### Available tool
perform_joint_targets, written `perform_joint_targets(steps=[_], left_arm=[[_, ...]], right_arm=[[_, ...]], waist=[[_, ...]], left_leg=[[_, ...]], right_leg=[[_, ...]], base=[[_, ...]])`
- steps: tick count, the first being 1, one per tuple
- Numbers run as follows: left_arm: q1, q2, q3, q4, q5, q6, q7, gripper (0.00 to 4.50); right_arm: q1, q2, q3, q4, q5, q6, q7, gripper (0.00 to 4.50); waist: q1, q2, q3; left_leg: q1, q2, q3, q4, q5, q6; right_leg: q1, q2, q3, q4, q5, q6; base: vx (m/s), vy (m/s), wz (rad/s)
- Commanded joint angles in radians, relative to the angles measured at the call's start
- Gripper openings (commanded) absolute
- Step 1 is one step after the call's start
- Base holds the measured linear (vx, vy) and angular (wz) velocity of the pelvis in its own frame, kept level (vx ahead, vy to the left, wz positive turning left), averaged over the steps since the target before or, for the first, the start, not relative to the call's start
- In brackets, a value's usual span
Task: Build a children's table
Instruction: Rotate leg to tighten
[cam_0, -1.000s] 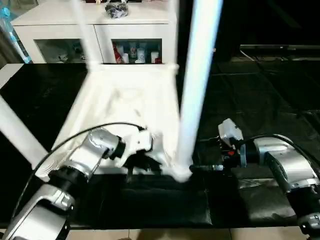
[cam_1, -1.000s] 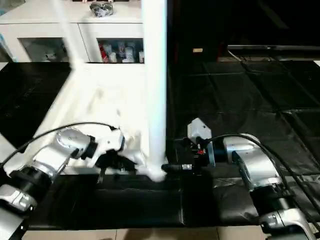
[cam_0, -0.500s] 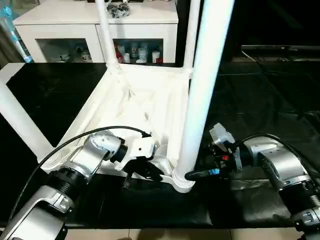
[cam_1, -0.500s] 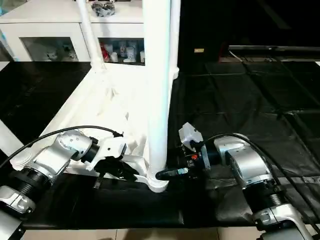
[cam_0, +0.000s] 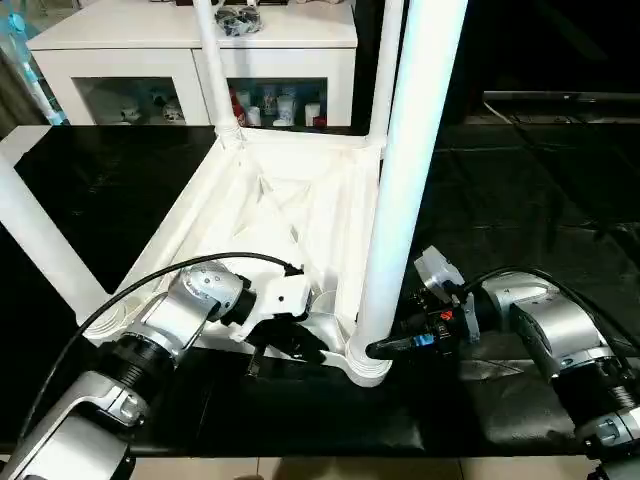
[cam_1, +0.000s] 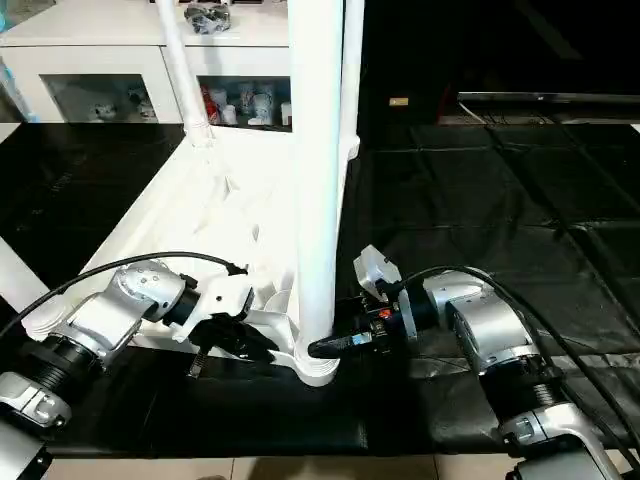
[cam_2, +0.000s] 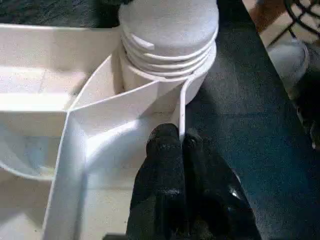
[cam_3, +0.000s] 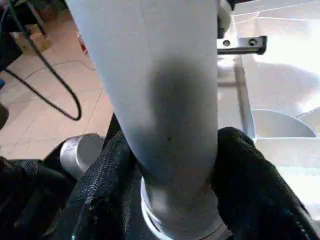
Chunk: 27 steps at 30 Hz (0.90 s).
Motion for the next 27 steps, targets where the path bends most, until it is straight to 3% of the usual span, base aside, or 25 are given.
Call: perform_joint_targets(steps=[1,2,4,5,6,7,8,9,10,12,16,21,23,25,27], left_arm=[[-0.016,-0.053,0.025,0.017,-0.009,0.069,0.091,0.00],[-0.020,-0.068,0.039,0.020,-0.017,0.093,0.119,0.00],[-0.023,-0.078,0.047,0.021,-0.021,0.108,0.137,0.00],[-0.028,-0.096,0.062,0.028,-0.023,0.125,0.177,0.00],[-0.040,-0.131,0.085,0.039,-0.025,0.156,0.245,0.00],[-0.040,-0.131,0.085,0.039,-0.025,0.156,0.245,0.00],[-0.048,-0.154,0.100,0.049,-0.025,0.172,0.291,0.00],[-0.057,-0.181,0.115,0.061,-0.026,0.190,0.341,0.00],[-0.066,-0.203,0.129,0.070,-0.027,0.205,0.382,0.00],[-0.075,-0.229,0.147,0.080,-0.028,0.218,0.432,0.00],[-0.106,-0.299,0.195,0.103,-0.016,0.258,0.577,0.00],[-0.124,-0.336,0.224,0.111,-0.015,0.276,0.653,0.00],[-0.128,-0.344,0.228,0.113,-0.010,0.278,0.669,0.00],[-0.129,-0.348,0.229,0.111,-0.006,0.276,0.672,0.00],[-0.122,-0.335,0.216,0.104,0.006,0.268,0.653,0.00]], right_arm=[[0.030,0.039,-0.008,-0.061,0.033,0.053,-0.079,2.02],[0.044,0.057,-0.015,-0.072,0.016,0.049,-0.138,2.02],[0.052,0.069,-0.018,-0.077,0.002,0.044,-0.180,2.02],[0.064,0.096,-0.026,-0.083,-0.020,0.042,-0.253,2.02],[0.080,0.153,-0.044,-0.093,-0.047,0.063,-0.388,2.02],[0.080,0.153,-0.044,-0.093,-0.047,0.063,-0.388,2.01],[0.082,0.187,-0.048,-0.088,-0.074,0.061,-0.465,1.99],[0.075,0.226,-0.056,-0.072,-0.099,0.071,-0.550,1.98],[0.067,0.255,-0.063,-0.059,-0.118,0.080,-0.615,1.96],[0.055,0.289,-0.076,-0.043,-0.133,0.095,-0.686,1.95],[0.013,0.380,-0.099,-0.008,-0.160,0.125,-0.861,1.94],[-0.019,0.430,-0.098,0.015,-0.191,0.130,-0.938,1.94],[-0.025,0.442,-0.096,0.022,-0.202,0.130,-0.957,1.94],[-0.029,0.451,-0.102,0.026,-0.204,0.126,-0.972,2.48],[-0.025,0.448,-0.116,0.021,-0.189,0.114,-0.958,2.71]], waist=[[-0.007,-0.012,-0.062],[-0.007,-0.009,-0.061],[-0.015,-0.015,-0.056],[-0.017,-0.007,-0.056],[-0.028,-0.005,-0.052],[-0.033,-0.009,-0.051],[-0.044,-0.004,-0.053],[-0.059,-0.006,-0.050],[-0.064,-0.004,-0.050],[-0.078,-0.008,-0.051],[-0.088,-0.002,-0.059],[-0.086,-0.003,-0.070],[-0.084,-0.002,-0.071],[-0.083,-0.001,-0.067],[-0.082,0.006,-0.065]], left_leg=[[0.001,0.023,0.008,-0.064,-0.118,0.069],[0.001,0.024,0.006,-0.066,-0.124,0.062],[-0.003,0.018,0.004,-0.071,-0.175,0.041],[0.002,0.016,0.002,-0.072,-0.197,0.031],[-0.001,0.014,0.003,-0.074,-0.201,0.019],[-0.002,0.011,0.001,-0.075,-0.206,0.014],[-0.007,0.007,-0.004,-0.076,-0.214,0.005],[-0.005,0.004,-0.003,-0.075,-0.230,0.002],[-0.001,0.002,-0.004,-0.074,-0.241,0.001],[-0.005,-0.003,-0.006,-0.071,-0.246,0.010],[-0.008,0.003,-0.007,-0.072,-0.198,0.019],[-0.014,0.006,-0.003,-0.064,-0.075,0.064],[-0.013,0.005,-0.001,-0.062,-0.049,0.080],[-0.011,0.005,0.001,-0.064,-0.074,0.085],[-0.009,0.007,0.000,-0.067,-0.103,0.078]], right_leg=[[0.057,-0.047,0.049,-0.061,-0.180,-0.234],[0.057,-0.049,0.049,-0.061,-0.195,-0.231],[0.061,-0.049,0.044,-0.074,-0.309,-0.191],[0.058,-0.051,0.044,-0.081,-0.375,-0.166],[0.055,-0.048,0.045,-0.087,-0.382,-0.153],[0.057,-0.047,0.043,-0.088,-0.399,-0.144],[0.063,-0.048,0.038,-0.090,-0.437,-0.125],[0.056,-0.044,0.036,-0.099,-0.467,-0.109],[0.053,-0.045,0.034,-0.102,-0.488,-0.105],[0.056,-0.043,0.030,-0.108,-0.527,-0.088],[0.054,-0.040,0.034,-0.095,-0.403,-0.127],[0.067,-0.040,0.041,-0.063,-0.111,-0.221],[0.067,-0.041,0.042,-0.060,-0.066,-0.239],[0.069,-0.043,0.042,-0.065,-0.093,-0.241],[0.067,-0.043,0.041,-0.069,-0.132,-0.235]], base=[[0.000,0.000,0.00],[0.000,0.000,0.00],[0.000,0.000,0.00],[0.000,0.000,0.00],[0.000,0.000,0.00],[0.000,0.000,0.00],[0.000,0.000,0.00],[0.000,0.000,0.00],[0.000,0.000,0.00],[0.000,0.000,0.00],[0.000,0.000,0.00],[0.031,-0.001,0.01],[0.000,0.000,0.00],[0.000,0.000,0.00],[0.000,0.000,0.00]])
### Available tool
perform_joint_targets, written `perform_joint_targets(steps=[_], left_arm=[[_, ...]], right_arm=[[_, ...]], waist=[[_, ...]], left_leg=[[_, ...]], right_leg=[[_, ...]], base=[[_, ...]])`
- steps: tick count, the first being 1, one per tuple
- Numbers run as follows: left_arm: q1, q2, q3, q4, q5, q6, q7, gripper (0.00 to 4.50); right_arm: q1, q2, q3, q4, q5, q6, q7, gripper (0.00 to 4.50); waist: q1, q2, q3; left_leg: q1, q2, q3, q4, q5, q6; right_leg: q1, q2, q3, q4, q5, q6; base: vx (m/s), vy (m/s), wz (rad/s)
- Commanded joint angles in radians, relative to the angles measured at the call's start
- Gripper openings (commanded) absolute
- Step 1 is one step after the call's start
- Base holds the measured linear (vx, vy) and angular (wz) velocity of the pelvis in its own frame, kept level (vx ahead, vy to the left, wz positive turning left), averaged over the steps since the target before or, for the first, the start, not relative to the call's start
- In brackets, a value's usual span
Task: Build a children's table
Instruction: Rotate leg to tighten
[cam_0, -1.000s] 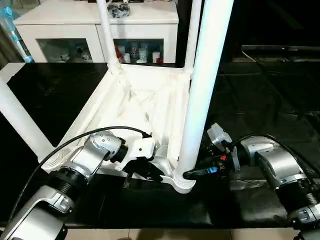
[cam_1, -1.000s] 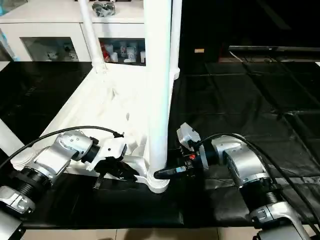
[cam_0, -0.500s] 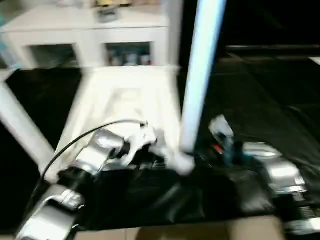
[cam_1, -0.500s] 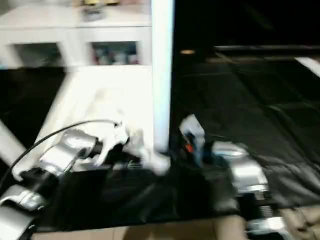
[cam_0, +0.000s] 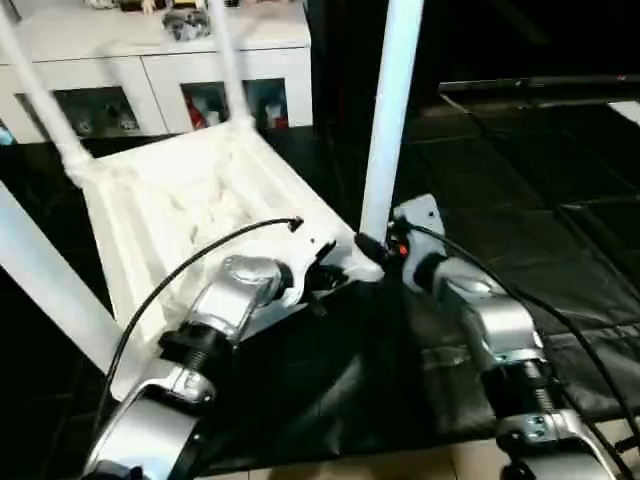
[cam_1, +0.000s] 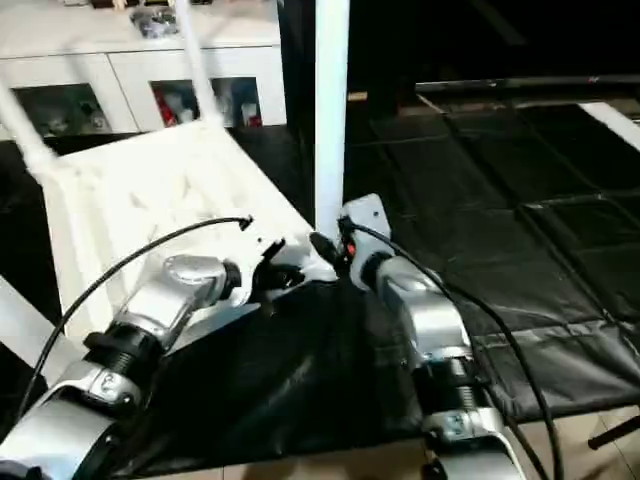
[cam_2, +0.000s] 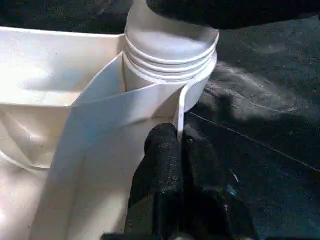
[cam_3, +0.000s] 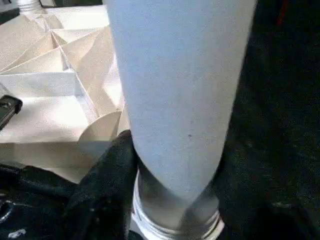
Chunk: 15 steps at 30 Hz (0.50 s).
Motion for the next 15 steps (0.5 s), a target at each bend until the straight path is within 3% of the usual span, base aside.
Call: perform_joint_targets(steps=[1,5,9,15], left_arm=[[-0.041,-0.055,-0.006,-0.038,-0.025,-0.035,-0.009,0.00],[-0.028,-0.013,-0.026,-0.042,-0.014,-0.057,-0.062,0.00],[-0.012,0.041,-0.049,-0.052,-0.010,-0.092,-0.147,0.00],[0.025,0.130,-0.108,-0.075,-0.012,-0.204,-0.369,0.00]], right_arm=[[0.014,0.072,0.091,0.023,0.037,0.025,0.068,2.71],[0.035,0.031,0.081,-0.011,0.067,0.026,0.132,3.10],[0.059,-0.046,0.079,-0.048,0.093,0.014,0.249,3.56],[0.067,-0.225,0.088,-0.065,0.115,-0.056,0.505,4.02]], waist=[[0.007,-0.002,-0.062],[0.008,0.001,-0.062],[0.016,0.000,-0.063],[0.029,0.002,-0.062]], left_leg=[[-0.009,0.007,0.001,-0.058,-0.115,0.074],[-0.007,0.010,0.000,-0.060,-0.127,0.062],[-0.007,0.011,0.001,-0.058,-0.117,0.082],[-0.004,0.016,0.002,-0.058,-0.141,0.080]], right_leg=[[0.070,-0.045,0.042,-0.067,-0.142,-0.230],[0.070,-0.046,0.043,-0.067,-0.152,-0.222],[0.072,-0.046,0.044,-0.062,-0.100,-0.240],[0.069,-0.048,0.045,-0.063,-0.121,-0.247]], base=[[0.000,0.000,0.00],[0.000,0.000,0.00],[0.000,0.000,0.00],[0.000,0.000,0.00]])
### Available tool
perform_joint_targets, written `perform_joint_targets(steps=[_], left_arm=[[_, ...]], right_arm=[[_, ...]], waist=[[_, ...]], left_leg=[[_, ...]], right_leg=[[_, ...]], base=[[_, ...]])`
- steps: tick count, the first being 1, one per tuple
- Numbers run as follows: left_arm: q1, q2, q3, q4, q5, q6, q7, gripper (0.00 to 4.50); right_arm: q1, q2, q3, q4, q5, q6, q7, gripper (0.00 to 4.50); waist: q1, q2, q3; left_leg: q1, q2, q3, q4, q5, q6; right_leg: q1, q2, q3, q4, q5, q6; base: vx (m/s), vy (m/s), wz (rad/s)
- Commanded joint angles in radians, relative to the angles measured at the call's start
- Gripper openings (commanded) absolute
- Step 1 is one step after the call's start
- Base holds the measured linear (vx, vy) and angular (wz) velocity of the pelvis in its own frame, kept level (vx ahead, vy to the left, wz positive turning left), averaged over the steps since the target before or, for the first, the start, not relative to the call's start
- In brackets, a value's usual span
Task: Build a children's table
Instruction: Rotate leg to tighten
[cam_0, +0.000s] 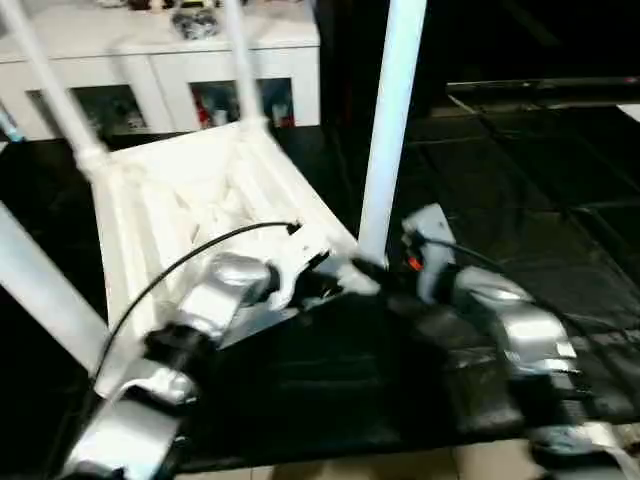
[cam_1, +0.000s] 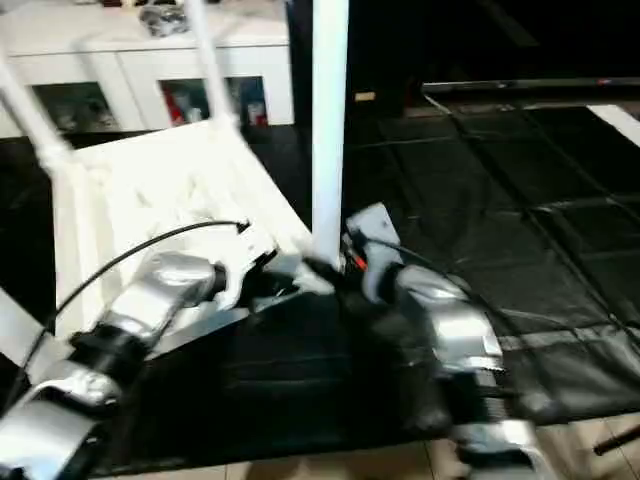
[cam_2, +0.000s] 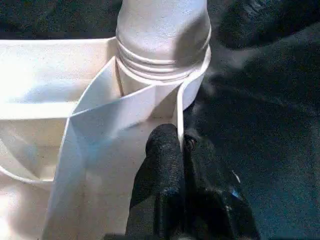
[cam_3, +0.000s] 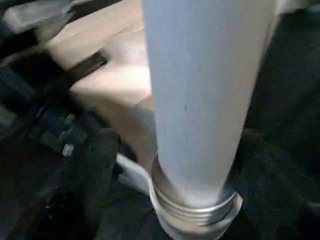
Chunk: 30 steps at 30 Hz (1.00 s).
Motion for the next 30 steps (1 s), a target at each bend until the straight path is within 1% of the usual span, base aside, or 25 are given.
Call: perform_joint_targets(steps=[1,2,3,4,5,6,7,8,9,13,16,17,18,19,22,23,24,26,27,30], left_arm=[[0.001,0.006,-0.040,-0.060,-0.025,-0.067,-0.127,0.00],[0.001,0.006,-0.040,-0.060,-0.025,-0.067,-0.127,0.00],[0.006,0.017,-0.056,-0.068,-0.028,-0.077,-0.168,0.00],[0.008,0.024,-0.066,-0.071,-0.029,-0.085,-0.195,0.00],[0.010,0.031,-0.075,-0.073,-0.028,-0.094,-0.215,0.00],[0.013,0.046,-0.098,-0.074,-0.021,-0.116,-0.254,0.00],[0.013,0.046,-0.098,-0.074,-0.021,-0.116,-0.254,0.00],[0.014,0.054,-0.109,-0.072,-0.016,-0.131,-0.276,0.00],[0.016,0.062,-0.119,-0.074,-0.015,-0.144,-0.303,0.00],[0.016,0.062,-0.119,-0.074,-0.015,-0.144,-0.303,0.00],[0.016,0.062,-0.119,-0.074,-0.015,-0.144,-0.303,0.00],[0.017,0.067,-0.125,-0.077,-0.015,-0.151,-0.323,0.00],[0.023,0.087,-0.146,-0.094,-0.010,-0.170,-0.366,0.00],[0.027,0.101,-0.160,-0.107,-0.005,-0.185,-0.396,0.00],[0.032,0.115,-0.174,-0.119,-0.002,-0.201,-0.426,0.00],[0.032,0.115,-0.174,-0.119,-0.002,-0.202,-0.426,0.00],[0.031,0.115,-0.174,-0.118,-0.003,-0.204,-0.428,0.00],[0.031,0.116,-0.173,-0.116,-0.003,-0.209,-0.429,0.00],[0.030,0.117,-0.174,-0.113,-0.003,-0.214,-0.429,0.00],[0.029,0.119,-0.174,-0.112,-0.004,-0.217,-0.428,0.00]], right_arm=[[0.000,-0.045,0.032,-0.014,0.030,-0.023,0.131,4.09],[0.000,-0.045,0.032,-0.014,0.030,-0.023,0.131,4.09],[-0.005,-0.078,0.036,-0.015,0.043,-0.023,0.193,4.09],[-0.008,-0.099,0.038,-0.015,0.053,-0.021,0.236,4.09],[-0.009,-0.117,0.043,-0.016,0.059,-0.021,0.273,4.09],[-0.012,-0.151,0.057,-0.015,0.071,-0.021,0.344,4.09],[-0.012,-0.151,0.057,-0.015,0.071,-0.021,0.344,4.09],[-0.014,-0.169,0.066,-0.013,0.077,-0.024,0.382,4.09],[-0.016,-0.183,0.076,-0.011,0.085,-0.023,0.420,4.09],[-0.016,-0.183,0.076,-0.011,0.085,-0.023,0.420,4.09],[-0.016,-0.183,0.076,-0.011,0.085,-0.023,0.420,4.09],[-0.018,-0.191,0.084,-0.007,0.089,-0.026,0.444,4.09],[-0.019,-0.195,0.097,-0.004,0.101,-0.036,0.490,4.09],[-0.021,-0.198,0.109,-0.002,0.109,-0.042,0.523,3.80],[-0.023,-0.199,0.129,-0.001,0.114,-0.050,0.573,3.71],[-0.023,-0.199,0.130,-0.001,0.114,-0.050,0.574,3.66],[-0.023,-0.201,0.136,-0.003,0.116,-0.050,0.586,3.52],[-0.024,-0.206,0.144,-0.005,0.118,-0.048,0.601,3.29],[-0.025,-0.208,0.146,-0.003,0.117,-0.049,0.610,3.23],[-0.029,-0.208,0.145,0.003,0.117,-0.048,0.619,2.94]], waist=[[0.005,-0.002,-0.064],[0.010,-0.002,-0.064],[0.019,-0.001,-0.066],[0.022,0.001,-0.066],[0.029,0.001,-0.065],[0.037,-0.003,-0.067],[0.041,-0.002,-0.067],[0.042,-0.001,-0.066],[0.046,-0.003,-0.065],[0.049,-0.005,-0.065],[0.052,-0.005,-0.066],[0.052,-0.006,-0.067],[0.053,-0.009,-0.067],[0.053,-0.007,-0.068],[0.054,-0.005,-0.067],[0.055,-0.005,-0.067],[0.056,-0.007,-0.066],[0.057,-0.005,-0.066],[0.056,-0.006,-0.065],[0.057,-0.008,-0.065]], left_leg=[[-0.003,0.016,0.003,-0.059,-0.143,0.087],[-0.002,0.017,0.004,-0.058,-0.141,0.087],[0.004,0.021,0.006,-0.057,-0.134,0.091],[0.004,0.022,0.006,-0.056,-0.127,0.093],[0.001,0.022,0.007,-0.055,-0.120,0.096],[0.002,0.023,0.006,-0.055,-0.123,0.098],[0.003,0.024,0.006,-0.055,-0.124,0.099],[0.001,0.024,0.006,-0.055,-0.120,0.099],[-0.001,0.023,0.006,-0.055,-0.122,0.098],[-0.001,0.022,0.005,-0.056,-0.124,0.085],[0.000,0.021,0.005,-0.055,-0.117,0.078],[-0.001,0.021,0.005,-0.055,-0.113,0.078],[-0.002,0.021,0.005,-0.055,-0.114,0.080],[-0.004,0.022,0.003,-0.056,-0.112,0.086],[-0.002,0.024,0.005,-0.055,-0.114,0.094],[0.000,0.024,0.005,-0.055,-0.113,0.093],[0.000,0.024,0.005,-0.055,-0.115,0.091],[0.001,0.025,0.004,-0.056,-0.124,0.084],[0.000,0.024,0.004,-0.057,-0.136,0.078],[-0.001,0.022,0.005,-0.056,-0.135,0.074]], right_leg=[[0.069,-0.048,0.045,-0.062,-0.127,-0.249],[0.069,-0.048,0.046,-0.062,-0.129,-0.250],[0.065,-0.048,0.047,-0.058,-0.114,-0.258],[0.063,-0.047,0.048,-0.056,-0.101,-0.263],[0.063,-0.046,0.047,-0.053,-0.087,-0.266],[0.064,-0.048,0.047,-0.052,-0.084,-0.268],[0.064,-0.048,0.047,-0.051,-0.084,-0.269],[0.064,-0.048,0.047,-0.050,-0.081,-0.268],[0.065,-0.050,0.047,-0.052,-0.094,-0.263],[0.065,-0.052,0.047,-0.055,-0.130,-0.251],[0.064,-0.050,0.047,-0.055,-0.139,-0.244],[0.065,-0.050,0.047,-0.054,-0.134,-0.244],[0.065,-0.050,0.046,-0.055,-0.135,-0.243],[0.067,-0.051,0.046,-0.052,-0.131,-0.243],[0.063,-0.050,0.045,-0.052,-0.126,-0.249],[0.061,-0.049,0.046,-0.053,-0.126,-0.251],[0.061,-0.049,0.046,-0.053,-0.129,-0.251],[0.061,-0.050,0.046,-0.053,-0.139,-0.251],[0.062,-0.050,0.047,-0.054,-0.152,-0.247],[0.063,-0.051,0.047,-0.056,-0.172,-0.237]], base=[[0.000,0.000,0.00],[0.000,0.000,0.00],[0.000,0.000,0.00],[0.000,0.000,0.00],[0.000,0.000,0.00],[0.000,0.000,0.00],[0.000,0.000,0.00],[0.000,0.000,0.00],[0.000,0.000,0.00],[0.000,0.000,0.00],[0.000,0.000,0.00],[0.000,0.000,0.00],[0.000,0.000,0.00],[0.000,0.000,0.00],[0.000,0.000,0.00],[0.000,0.000,0.00],[0.000,0.000,0.00],[0.000,0.000,0.00],[0.000,0.000,0.00],[0.000,0.000,0.00]])
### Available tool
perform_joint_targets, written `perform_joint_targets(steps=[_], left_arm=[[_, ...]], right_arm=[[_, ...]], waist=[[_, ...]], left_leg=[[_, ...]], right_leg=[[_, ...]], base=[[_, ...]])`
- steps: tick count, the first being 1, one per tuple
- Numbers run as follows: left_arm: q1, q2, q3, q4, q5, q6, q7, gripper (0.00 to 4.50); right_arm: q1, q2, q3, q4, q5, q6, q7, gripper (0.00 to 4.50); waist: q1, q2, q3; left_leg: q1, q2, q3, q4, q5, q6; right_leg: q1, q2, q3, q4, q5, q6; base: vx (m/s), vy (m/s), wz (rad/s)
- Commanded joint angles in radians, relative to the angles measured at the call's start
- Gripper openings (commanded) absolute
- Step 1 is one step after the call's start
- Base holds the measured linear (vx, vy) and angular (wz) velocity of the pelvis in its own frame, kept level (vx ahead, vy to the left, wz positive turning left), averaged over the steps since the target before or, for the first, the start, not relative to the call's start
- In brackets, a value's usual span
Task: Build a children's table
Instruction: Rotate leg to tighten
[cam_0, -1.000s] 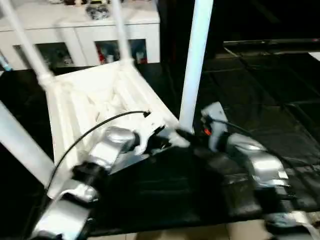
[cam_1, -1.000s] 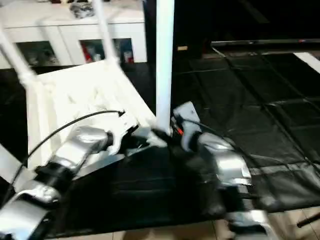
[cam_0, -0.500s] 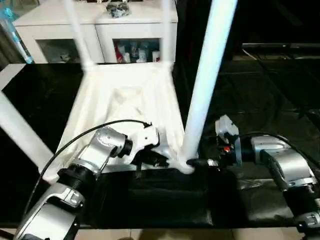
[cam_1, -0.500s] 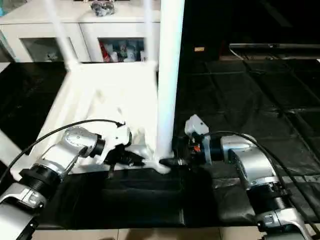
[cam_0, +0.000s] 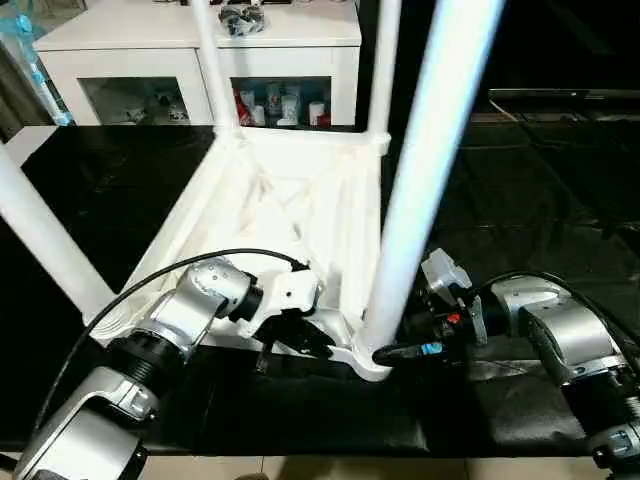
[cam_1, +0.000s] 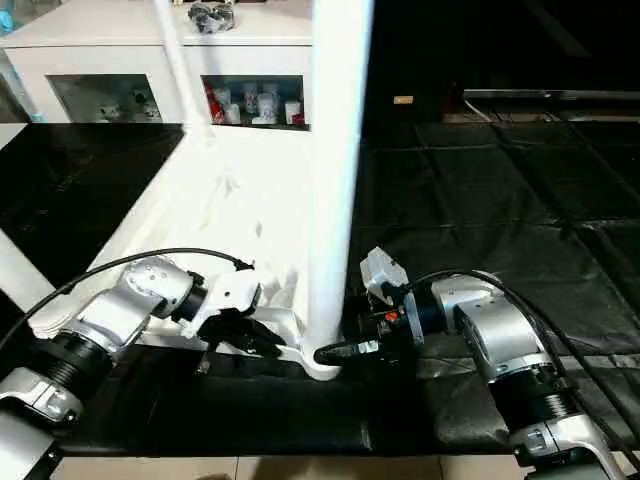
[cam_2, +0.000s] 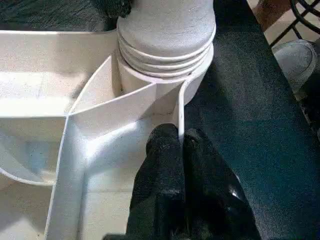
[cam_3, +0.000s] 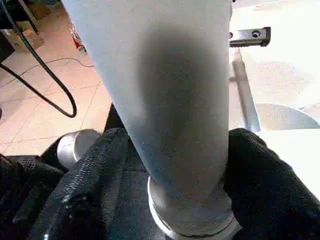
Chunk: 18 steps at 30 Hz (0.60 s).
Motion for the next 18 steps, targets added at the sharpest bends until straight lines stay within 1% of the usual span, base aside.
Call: perform_joint_targets(steps=[1,2,3,4,5,6,8,11,14,16,18], left_arm=[[0.000,-0.009,-0.027,-0.024,0.007,-0.016,-0.039,0.00],[0.000,-0.008,-0.027,-0.024,0.007,-0.017,-0.039,0.00],[0.002,-0.008,-0.028,-0.022,0.009,-0.022,-0.037,0.00],[0.002,-0.008,-0.028,-0.022,0.009,-0.022,-0.037,0.00],[0.002,-0.008,-0.027,-0.021,0.009,-0.023,-0.037,0.00],[0.002,-0.009,-0.026,-0.019,0.010,-0.024,-0.036,0.00],[0.001,-0.009,-0.026,-0.017,0.010,-0.025,-0.035,0.00],[-0.001,-0.009,-0.024,-0.010,0.011,-0.024,-0.028,0.00],[-0.004,-0.017,-0.014,-0.004,0.007,-0.005,-0.008,0.00],[-0.010,-0.036,0.008,0.007,0.002,0.040,0.043,0.00],[-0.012,-0.045,0.017,0.012,-0.001,0.055,0.064,0.00]], right_arm=[[-0.023,-0.006,0.006,0.004,0.009,-0.010,0.022,2.85],[-0.024,-0.006,0.006,0.006,0.011,-0.012,0.024,2.85],[-0.026,-0.007,0.009,0.008,0.015,-0.012,0.031,2.72],[-0.026,-0.007,0.009,0.008,0.015,-0.012,0.031,2.72],[-0.026,-0.006,0.010,0.009,0.017,-0.010,0.034,2.62],[-0.025,-0.005,0.013,0.006,0.021,-0.002,0.042,2.45],[-0.024,-0.005,0.014,0.004,0.023,0.000,0.044,2.40],[-0.019,-0.003,0.017,-0.003,0.028,0.010,0.048,2.15],[-0.006,0.004,0.012,-0.020,0.043,0.032,0.042,2.11],[0.024,0.029,0.000,-0.055,0.058,0.065,-0.009,2.09],[0.035,0.041,-0.004,-0.067,0.058,0.078,-0.041,2.08]], waist=[[-0.008,-0.011,-0.067],[-0.008,-0.011,-0.067],[-0.008,-0.012,-0.068],[-0.008,-0.012,-0.068],[-0.007,-0.011,-0.068],[-0.008,-0.011,-0.068],[-0.008,-0.010,-0.069],[-0.007,-0.010,-0.070],[-0.007,-0.011,-0.069],[-0.005,-0.009,-0.069],[-0.007,-0.008,-0.067]], left_leg=[[-0.002,0.022,0.004,-0.065,-0.132,0.072],[-0.002,0.022,0.004,-0.065,-0.130,0.072],[-0.003,0.021,0.004,-0.064,-0.124,0.072],[-0.002,0.021,0.004,-0.064,-0.124,0.072],[-0.002,0.022,0.004,-0.064,-0.123,0.072],[-0.002,0.022,0.004,-0.064,-0.123,0.073],[-0.001,0.023,0.004,-0.064,-0.120,0.073],[-0.002,0.022,0.004,-0.062,-0.108,0.078],[-0.002,0.022,0.004,-0.062,-0.113,0.077],[0.000,0.022,0.004,-0.062,-0.114,0.076],[-0.002,0.021,0.005,-0.064,-0.124,0.072]], right_leg=[[0.063,-0.049,0.047,-0.060,-0.174,-0.236],[0.062,-0.049,0.047,-0.060,-0.176,-0.235],[0.062,-0.048,0.046,-0.059,-0.176,-0.233],[0.062,-0.048,0.046,-0.060,-0.178,-0.232],[0.062,-0.048,0.046,-0.060,-0.179,-0.231],[0.061,-0.048,0.046,-0.059,-0.176,-0.232],[0.061,-0.047,0.046,-0.058,-0.169,-0.234],[0.061,-0.047,0.046,-0.055,-0.142,-0.242],[0.062,-0.047,0.046,-0.056,-0.150,-0.241],[0.061,-0.048,0.047,-0.058,-0.154,-0.240],[0.061,-0.046,0.047,-0.061,-0.171,-0.233]], base=[[0.000,0.000,0.00],[0.000,0.000,0.00],[0.000,0.000,0.00],[0.000,0.000,0.00],[0.000,0.000,0.00],[0.000,0.000,0.00],[0.000,0.000,0.00],[0.000,0.000,0.00],[0.000,0.000,0.00],[0.000,0.000,0.00],[0.000,0.000,0.00]])
